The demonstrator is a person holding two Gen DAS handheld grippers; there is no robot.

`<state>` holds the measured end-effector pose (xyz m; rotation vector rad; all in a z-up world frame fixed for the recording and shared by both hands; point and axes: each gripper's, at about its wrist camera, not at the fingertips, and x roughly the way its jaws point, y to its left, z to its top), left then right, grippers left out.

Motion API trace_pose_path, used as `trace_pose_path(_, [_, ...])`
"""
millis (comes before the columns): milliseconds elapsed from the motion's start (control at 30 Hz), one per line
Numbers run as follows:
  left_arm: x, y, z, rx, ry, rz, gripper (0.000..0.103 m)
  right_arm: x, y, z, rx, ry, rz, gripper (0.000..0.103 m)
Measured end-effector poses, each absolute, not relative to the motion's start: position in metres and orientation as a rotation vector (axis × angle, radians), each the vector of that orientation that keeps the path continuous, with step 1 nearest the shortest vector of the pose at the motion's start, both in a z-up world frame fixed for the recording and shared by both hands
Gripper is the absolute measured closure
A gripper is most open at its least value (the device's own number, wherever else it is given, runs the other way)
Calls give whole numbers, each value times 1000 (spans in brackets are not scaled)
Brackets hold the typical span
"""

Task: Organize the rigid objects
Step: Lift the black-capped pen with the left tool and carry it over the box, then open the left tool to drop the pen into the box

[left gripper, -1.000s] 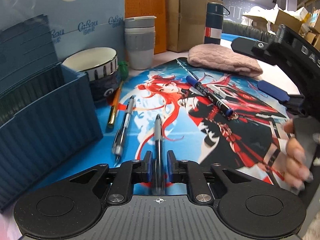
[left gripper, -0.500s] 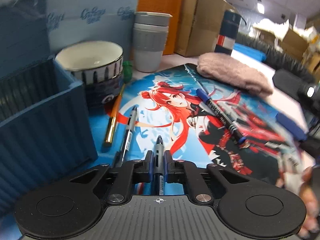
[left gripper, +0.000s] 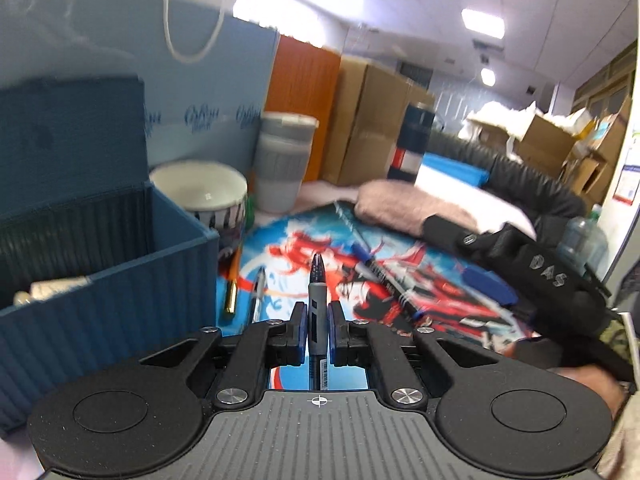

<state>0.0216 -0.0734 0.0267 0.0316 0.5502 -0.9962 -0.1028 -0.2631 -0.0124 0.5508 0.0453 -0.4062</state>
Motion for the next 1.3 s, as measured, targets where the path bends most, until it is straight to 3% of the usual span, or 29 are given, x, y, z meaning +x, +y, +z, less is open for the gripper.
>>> trace_pose_path(733, [59, 50, 93, -179, 171, -606, 94, -21, -184, 54, 529, 56, -67, 0])
trace_pose_path(1300, [109, -24, 36, 249, 363, -496, 92, -2, -187, 25, 589, 138, -63, 0])
